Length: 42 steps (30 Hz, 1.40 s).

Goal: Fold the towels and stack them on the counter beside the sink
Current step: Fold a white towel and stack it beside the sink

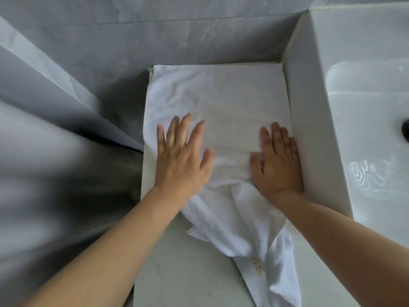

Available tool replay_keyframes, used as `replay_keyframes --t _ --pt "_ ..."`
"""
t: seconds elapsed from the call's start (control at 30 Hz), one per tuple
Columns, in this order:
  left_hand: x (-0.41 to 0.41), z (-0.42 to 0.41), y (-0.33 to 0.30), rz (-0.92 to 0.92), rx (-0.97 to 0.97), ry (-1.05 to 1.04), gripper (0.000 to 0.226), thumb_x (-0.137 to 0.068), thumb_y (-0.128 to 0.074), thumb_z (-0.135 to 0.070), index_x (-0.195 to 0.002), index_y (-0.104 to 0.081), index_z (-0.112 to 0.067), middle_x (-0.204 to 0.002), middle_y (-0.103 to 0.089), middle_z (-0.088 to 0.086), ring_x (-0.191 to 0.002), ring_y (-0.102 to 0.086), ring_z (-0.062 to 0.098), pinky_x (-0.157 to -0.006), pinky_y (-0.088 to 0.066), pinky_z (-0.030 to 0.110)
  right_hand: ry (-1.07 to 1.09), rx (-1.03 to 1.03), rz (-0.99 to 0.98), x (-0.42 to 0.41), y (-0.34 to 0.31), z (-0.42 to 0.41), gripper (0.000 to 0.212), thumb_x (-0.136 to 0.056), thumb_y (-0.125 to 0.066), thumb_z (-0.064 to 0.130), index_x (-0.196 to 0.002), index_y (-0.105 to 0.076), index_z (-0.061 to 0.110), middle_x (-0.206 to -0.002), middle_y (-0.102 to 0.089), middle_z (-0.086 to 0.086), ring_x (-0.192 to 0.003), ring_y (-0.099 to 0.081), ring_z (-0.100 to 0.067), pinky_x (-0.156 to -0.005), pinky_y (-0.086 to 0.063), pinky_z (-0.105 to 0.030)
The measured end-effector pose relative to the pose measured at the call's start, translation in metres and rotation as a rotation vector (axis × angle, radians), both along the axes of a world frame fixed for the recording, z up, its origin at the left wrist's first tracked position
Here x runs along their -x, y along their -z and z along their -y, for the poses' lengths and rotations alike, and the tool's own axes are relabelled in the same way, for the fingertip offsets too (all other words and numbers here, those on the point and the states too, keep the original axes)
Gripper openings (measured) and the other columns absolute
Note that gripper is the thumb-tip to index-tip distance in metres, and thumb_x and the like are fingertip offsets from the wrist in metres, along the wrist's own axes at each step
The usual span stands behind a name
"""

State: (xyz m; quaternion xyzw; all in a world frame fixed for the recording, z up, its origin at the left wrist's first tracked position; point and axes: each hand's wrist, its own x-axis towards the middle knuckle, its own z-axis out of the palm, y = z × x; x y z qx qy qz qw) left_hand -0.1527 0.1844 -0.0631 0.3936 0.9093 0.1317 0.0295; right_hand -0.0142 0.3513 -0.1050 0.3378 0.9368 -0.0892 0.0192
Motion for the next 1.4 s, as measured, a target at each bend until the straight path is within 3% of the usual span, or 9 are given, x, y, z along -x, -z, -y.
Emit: replay_keyframes --t 0.07,0.2,0.27,0.7,0.9,1.03,1.23,1.3,1.4 --pt "-0.036 0.032 0.008 -0.009 0.078 0.060 0.062 -0.093 -0.036 -0.044 -0.151 -0.037 -0.022 -0.161 -0.024 0.009 -0.150 -0.019 0.032 -0.121 -0.007 0.057 -0.003 -0.003 0.003 0.001 0.000 0.000 0.073 -0.087 -0.019 0.043 -0.153 -0.025 0.013 -0.161 -0.016 -0.012 -0.149 -0.014 -0.028 -0.122 -0.006 -0.040" --pt "-0.065 0.089 0.035 0.090 0.126 -0.315 0.065 -0.091 -0.038 -0.048 -0.151 -0.038 -0.024 -0.159 -0.026 0.012 -0.148 -0.021 0.035 -0.117 -0.018 0.062 0.002 -0.009 0.005 0.000 0.003 -0.001 0.072 -0.088 -0.019 0.042 -0.154 -0.024 0.014 -0.161 -0.016 -0.012 -0.149 -0.013 -0.027 -0.121 -0.008 -0.041" --pt "-0.066 0.092 0.041 0.098 0.117 -0.386 0.065 -0.091 -0.038 -0.050 -0.150 -0.037 -0.025 -0.157 -0.030 0.014 -0.146 -0.025 0.039 -0.114 -0.026 0.061 0.006 -0.020 -0.011 0.000 0.005 -0.002 0.070 -0.089 -0.021 0.041 -0.153 -0.024 0.014 -0.161 -0.016 -0.012 -0.148 -0.014 -0.027 -0.122 -0.008 -0.041" --pt "-0.066 0.089 0.044 0.114 0.122 -0.411 0.068 -0.089 -0.026 -0.058 -0.153 -0.025 -0.034 -0.162 -0.019 0.006 -0.149 -0.015 0.035 -0.119 -0.022 0.050 0.068 0.031 -0.164 -0.019 -0.022 0.037 0.068 -0.090 -0.029 0.035 -0.152 -0.024 0.007 -0.159 -0.021 -0.014 -0.147 -0.020 -0.029 -0.121 -0.007 -0.045" --pt "-0.067 0.088 0.041 0.138 0.086 -0.406 0.069 -0.088 -0.024 -0.059 -0.152 -0.026 -0.033 -0.162 -0.018 0.007 -0.149 -0.014 0.036 -0.119 -0.022 0.051 -0.240 0.012 -0.185 -0.127 -0.029 0.105 0.067 -0.091 -0.042 0.047 -0.148 -0.037 0.012 -0.157 -0.029 -0.011 -0.144 -0.028 -0.032 -0.117 -0.020 -0.053" --pt "-0.066 0.089 0.042 0.123 0.064 -0.395 0.067 -0.089 -0.025 -0.060 -0.151 -0.026 -0.033 -0.162 -0.018 0.006 -0.147 -0.016 0.037 -0.115 -0.028 0.054 -0.105 0.130 -0.274 -0.169 -0.008 0.109 0.074 -0.084 -0.054 0.048 -0.139 -0.046 0.000 -0.150 -0.037 -0.021 -0.137 -0.039 -0.037 -0.111 -0.033 -0.054" --pt "-0.064 0.090 0.055 0.059 -0.056 -0.395 0.070 -0.092 -0.033 -0.056 -0.153 -0.024 -0.023 -0.158 -0.027 0.012 -0.142 -0.027 0.038 -0.114 -0.028 0.053 -0.033 0.102 -0.381 -0.171 0.004 0.113 0.086 -0.074 -0.058 0.053 -0.141 -0.041 0.002 -0.145 -0.046 -0.011 -0.135 -0.040 -0.024 -0.113 -0.032 -0.046" --pt "-0.066 0.091 0.052 0.029 -0.155 -0.398 0.066 -0.093 -0.038 -0.050 -0.147 -0.034 -0.013 -0.150 -0.036 0.017 -0.135 -0.037 0.039 -0.112 -0.029 0.051 -0.002 0.100 -0.438 -0.173 0.005 0.114 0.081 -0.075 -0.059 0.051 -0.138 -0.043 0.003 -0.140 -0.049 -0.012 -0.131 -0.043 -0.024 -0.112 -0.033 -0.041" --pt "-0.083 0.103 0.048 -0.058 -0.343 -0.325 0.039 -0.086 -0.049 -0.030 -0.113 -0.054 -0.002 -0.122 -0.052 0.022 -0.108 -0.051 0.041 -0.096 -0.039 0.049 0.048 0.143 -0.489 -0.176 0.005 0.116 0.073 -0.075 -0.059 0.050 -0.132 -0.045 0.007 -0.134 -0.051 -0.009 -0.125 -0.048 -0.026 -0.108 -0.036 -0.037"
